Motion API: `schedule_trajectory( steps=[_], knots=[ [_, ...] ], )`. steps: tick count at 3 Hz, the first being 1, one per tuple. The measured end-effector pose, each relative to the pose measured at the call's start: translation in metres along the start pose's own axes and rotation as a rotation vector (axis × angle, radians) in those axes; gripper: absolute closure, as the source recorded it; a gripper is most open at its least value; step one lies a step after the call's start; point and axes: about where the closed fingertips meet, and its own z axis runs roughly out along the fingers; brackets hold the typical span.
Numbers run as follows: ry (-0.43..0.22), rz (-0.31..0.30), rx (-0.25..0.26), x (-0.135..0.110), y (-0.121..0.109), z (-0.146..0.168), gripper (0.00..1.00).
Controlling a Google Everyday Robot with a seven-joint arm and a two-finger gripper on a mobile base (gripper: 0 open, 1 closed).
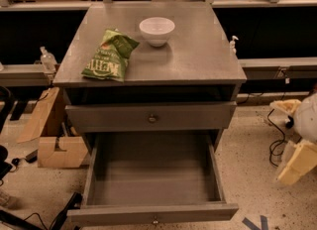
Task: Close middle drawer
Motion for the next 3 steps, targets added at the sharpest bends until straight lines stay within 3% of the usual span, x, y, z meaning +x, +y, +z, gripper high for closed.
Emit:
schedule_trajectory(
  steps=[1,2,3],
  knots=[
    [-0.128,0.005,0.019,0.026,0.024,0.035,0.0],
    [-0.238,-0.014,0.058,0.068,0.086,0.078,0.0],
    [-0.238,-0.014,0.058,0.068,0.086,0.078,0.0]
  ],
)
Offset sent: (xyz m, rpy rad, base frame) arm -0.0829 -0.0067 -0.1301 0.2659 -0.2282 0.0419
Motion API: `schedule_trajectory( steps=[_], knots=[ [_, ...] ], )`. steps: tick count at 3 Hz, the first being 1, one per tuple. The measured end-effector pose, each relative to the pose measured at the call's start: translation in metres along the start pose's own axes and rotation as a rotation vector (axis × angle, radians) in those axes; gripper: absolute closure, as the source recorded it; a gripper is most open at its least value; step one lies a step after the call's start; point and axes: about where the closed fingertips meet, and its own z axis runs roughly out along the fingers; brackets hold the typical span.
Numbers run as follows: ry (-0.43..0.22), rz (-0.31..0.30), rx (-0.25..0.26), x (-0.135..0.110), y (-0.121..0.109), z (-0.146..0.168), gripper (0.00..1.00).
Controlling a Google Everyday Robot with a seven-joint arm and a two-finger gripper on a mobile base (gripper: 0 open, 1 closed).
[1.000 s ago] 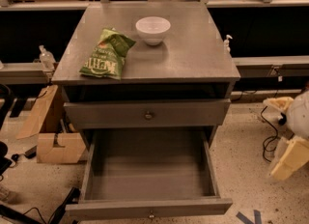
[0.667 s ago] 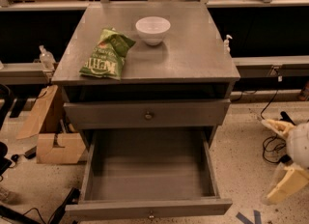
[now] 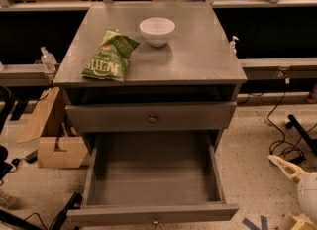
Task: Close middle drawer
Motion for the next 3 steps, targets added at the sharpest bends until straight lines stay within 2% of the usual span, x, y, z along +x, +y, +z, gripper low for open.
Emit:
schedule_trajectory(
  steps=[1,2,3],
  knots=[
    [-0.029,0.022,-0.021,0.011,0.008,0.031,0.0],
    [-0.079,0.056,-0.028,0.041,0.023,0.07,0.0],
    [-0.134,0.061,-0.046,0.081,0.048,0.112,0.0]
  ],
)
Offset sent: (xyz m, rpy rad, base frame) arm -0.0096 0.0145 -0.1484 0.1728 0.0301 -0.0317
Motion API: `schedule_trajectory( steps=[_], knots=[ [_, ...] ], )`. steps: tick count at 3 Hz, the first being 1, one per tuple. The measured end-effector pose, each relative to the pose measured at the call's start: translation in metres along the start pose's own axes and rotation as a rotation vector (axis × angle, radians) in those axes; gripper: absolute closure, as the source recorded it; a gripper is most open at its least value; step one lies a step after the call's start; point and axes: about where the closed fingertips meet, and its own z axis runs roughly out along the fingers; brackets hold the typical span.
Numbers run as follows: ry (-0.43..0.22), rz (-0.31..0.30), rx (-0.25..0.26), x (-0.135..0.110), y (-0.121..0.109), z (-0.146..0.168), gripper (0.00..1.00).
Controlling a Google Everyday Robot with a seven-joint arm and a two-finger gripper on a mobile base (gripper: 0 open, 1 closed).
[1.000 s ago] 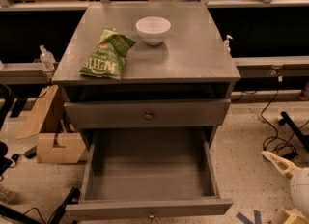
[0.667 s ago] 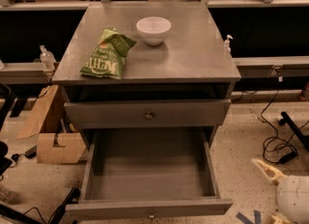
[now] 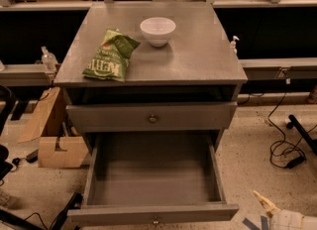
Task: Close middle drawer
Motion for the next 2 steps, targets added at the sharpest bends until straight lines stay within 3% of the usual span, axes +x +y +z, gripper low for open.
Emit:
schedule_trajectory(
  steps=[1,2],
  knots=[
    [-0.054,-0.036,-0.018,0.057,0.016,0.044,0.03],
    [-0.067,-0.047,-0.048,0.081,0.022,0.073,0.25]
  ],
)
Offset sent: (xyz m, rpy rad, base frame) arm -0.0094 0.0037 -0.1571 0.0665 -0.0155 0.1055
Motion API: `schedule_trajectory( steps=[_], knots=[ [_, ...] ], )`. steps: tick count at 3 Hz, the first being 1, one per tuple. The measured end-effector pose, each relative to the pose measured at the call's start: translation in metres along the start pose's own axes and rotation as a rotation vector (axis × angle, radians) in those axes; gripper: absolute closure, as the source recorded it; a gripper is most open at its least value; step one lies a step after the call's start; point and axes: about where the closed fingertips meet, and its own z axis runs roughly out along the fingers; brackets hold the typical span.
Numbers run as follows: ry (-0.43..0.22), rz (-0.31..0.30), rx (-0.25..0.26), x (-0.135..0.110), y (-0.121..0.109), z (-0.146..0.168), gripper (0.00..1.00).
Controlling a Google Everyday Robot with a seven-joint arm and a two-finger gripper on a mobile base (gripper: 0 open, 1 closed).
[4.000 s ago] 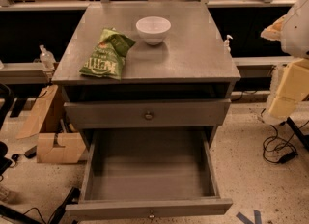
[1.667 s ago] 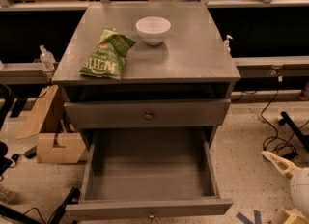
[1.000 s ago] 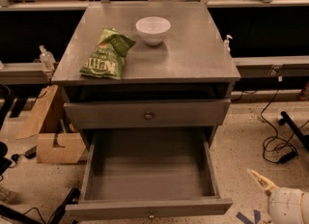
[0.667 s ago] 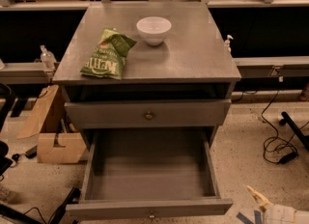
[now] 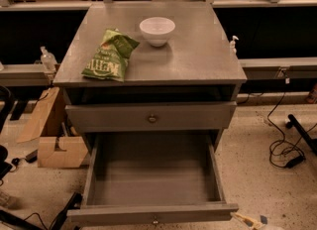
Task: Close middle drawer
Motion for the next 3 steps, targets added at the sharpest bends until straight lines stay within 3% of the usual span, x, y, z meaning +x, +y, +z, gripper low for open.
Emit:
schedule_trajectory(
  steps=[1,2,3],
  knots=[
    [-0.038,0.031,-0.023,0.021,0.008,0.04,0.57],
    [-0.073,0.06,-0.027,0.029,0.014,0.061,0.81],
    [-0.075,0.059,-0.03,0.028,0.015,0.062,1.0]
  ],
)
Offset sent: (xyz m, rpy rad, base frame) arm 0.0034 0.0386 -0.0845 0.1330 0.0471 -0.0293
